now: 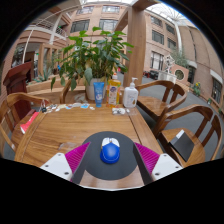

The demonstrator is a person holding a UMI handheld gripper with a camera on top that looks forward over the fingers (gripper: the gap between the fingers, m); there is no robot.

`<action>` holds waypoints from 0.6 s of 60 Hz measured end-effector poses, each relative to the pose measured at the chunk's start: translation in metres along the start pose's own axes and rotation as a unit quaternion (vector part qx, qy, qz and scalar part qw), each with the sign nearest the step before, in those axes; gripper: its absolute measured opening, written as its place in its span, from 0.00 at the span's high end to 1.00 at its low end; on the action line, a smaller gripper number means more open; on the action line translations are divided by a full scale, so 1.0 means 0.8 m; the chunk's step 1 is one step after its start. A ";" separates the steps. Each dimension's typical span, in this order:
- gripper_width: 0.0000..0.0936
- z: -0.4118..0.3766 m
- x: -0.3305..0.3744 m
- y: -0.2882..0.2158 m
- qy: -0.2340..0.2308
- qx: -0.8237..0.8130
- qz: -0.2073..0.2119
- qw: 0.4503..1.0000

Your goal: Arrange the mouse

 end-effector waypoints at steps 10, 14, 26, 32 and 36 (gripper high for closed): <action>0.09 0.010 0.098 -0.019 0.018 0.008 0.025 0.999; 0.09 0.010 0.136 -0.024 0.018 0.005 0.031 0.999; 0.09 0.007 0.228 -0.012 0.020 0.008 0.041 0.999; 0.09 0.004 0.262 0.003 0.014 0.003 0.040 0.999; 0.09 -0.001 0.276 0.013 0.012 0.003 0.040 0.999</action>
Point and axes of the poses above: the point between the fingertips, and its own axes, seen from behind it with the camera up: z to the right, y down, x backward, against the way the camera looks, the point moved 5 cm from there along x, backward, against the way the camera looks, and after that the axes turned 9 degrees about x, right-handed, at the moved point
